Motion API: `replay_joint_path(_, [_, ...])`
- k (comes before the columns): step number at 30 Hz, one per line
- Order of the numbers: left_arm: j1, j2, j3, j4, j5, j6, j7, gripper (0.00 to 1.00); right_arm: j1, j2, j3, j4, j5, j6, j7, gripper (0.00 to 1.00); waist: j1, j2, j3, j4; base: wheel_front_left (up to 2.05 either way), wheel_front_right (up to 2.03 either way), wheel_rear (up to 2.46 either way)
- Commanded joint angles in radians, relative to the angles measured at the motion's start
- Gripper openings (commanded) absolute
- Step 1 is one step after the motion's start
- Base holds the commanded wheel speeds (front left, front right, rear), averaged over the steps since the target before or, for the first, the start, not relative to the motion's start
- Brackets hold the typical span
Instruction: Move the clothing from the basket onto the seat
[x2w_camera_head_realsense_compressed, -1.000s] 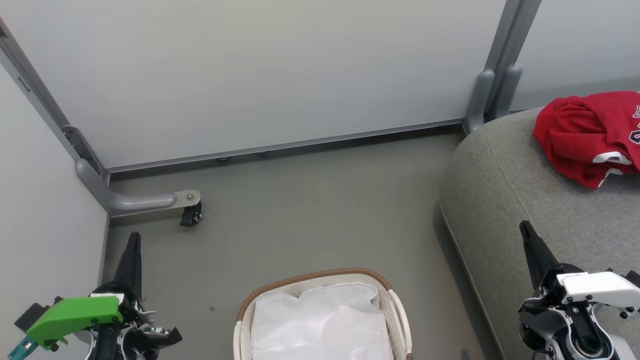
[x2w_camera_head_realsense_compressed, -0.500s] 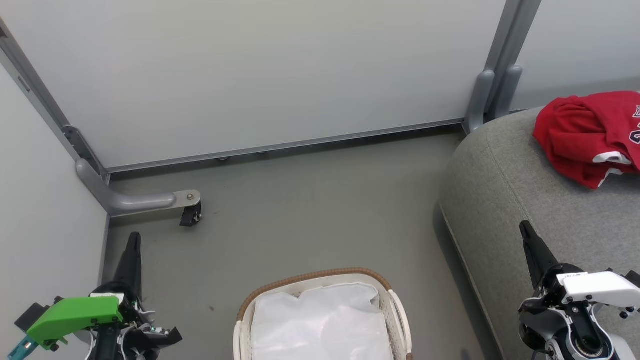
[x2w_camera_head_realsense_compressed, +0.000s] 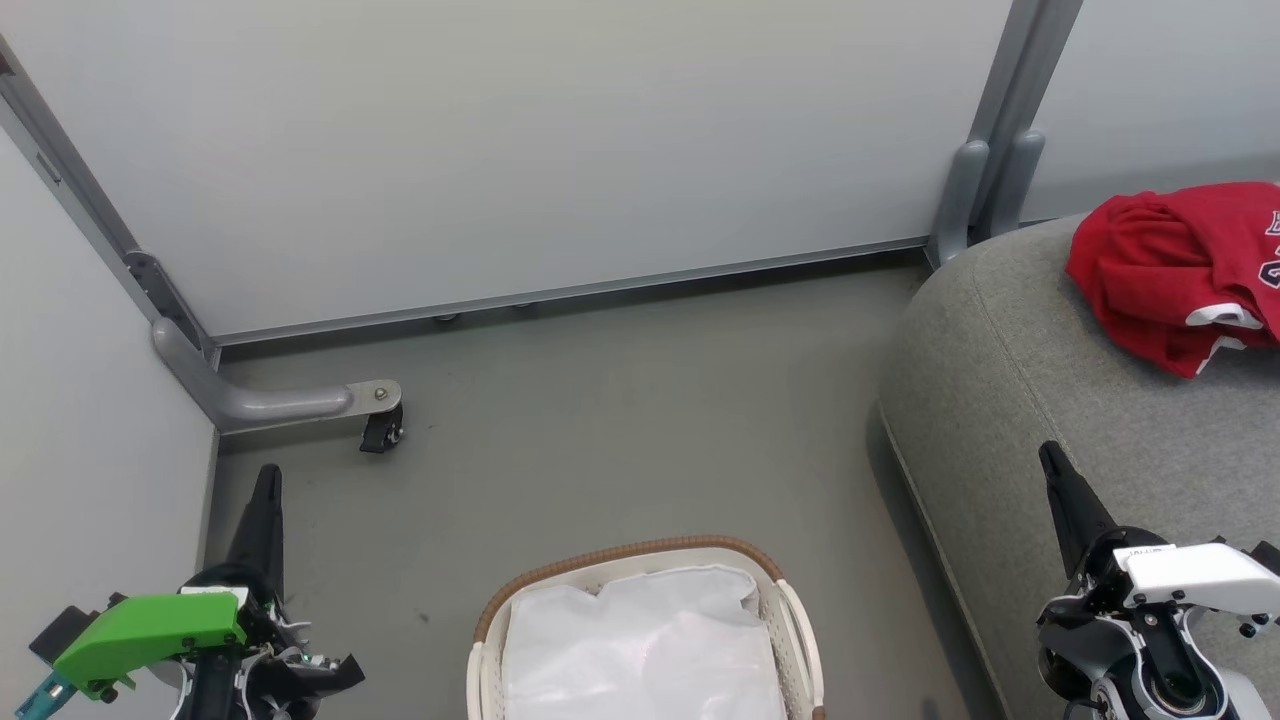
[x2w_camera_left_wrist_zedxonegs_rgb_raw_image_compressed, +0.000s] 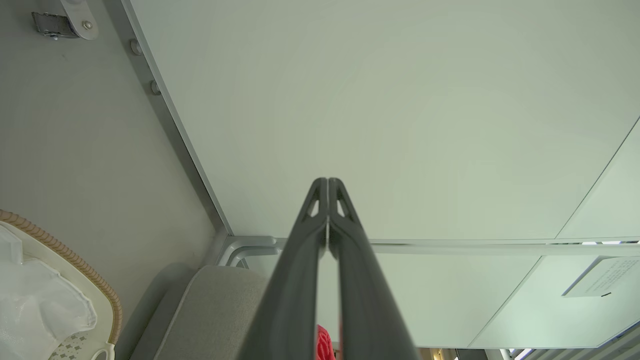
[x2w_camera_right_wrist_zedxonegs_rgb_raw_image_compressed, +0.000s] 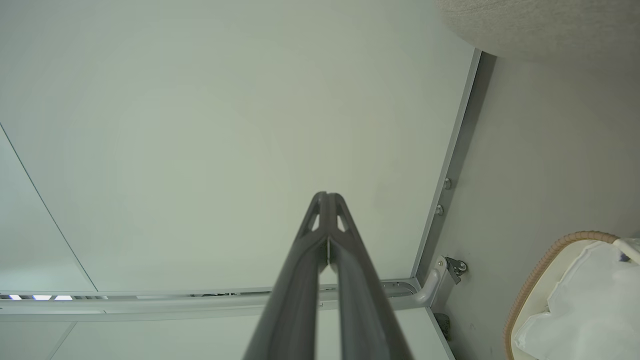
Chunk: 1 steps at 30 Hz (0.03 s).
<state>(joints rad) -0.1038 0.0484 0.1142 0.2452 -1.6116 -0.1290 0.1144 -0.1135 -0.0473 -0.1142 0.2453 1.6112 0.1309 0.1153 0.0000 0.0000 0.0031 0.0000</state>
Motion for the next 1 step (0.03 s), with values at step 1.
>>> replay_joint_path(1, [-0.01,0.003,0.002,-0.002,-0.003,-0.004,0.002,0.0,0.01,-0.006,-0.001,-0.004,0.004,0.0,0.001,0.0,0.0,0.0,0.0,0.0,0.0,0.0,0.0])
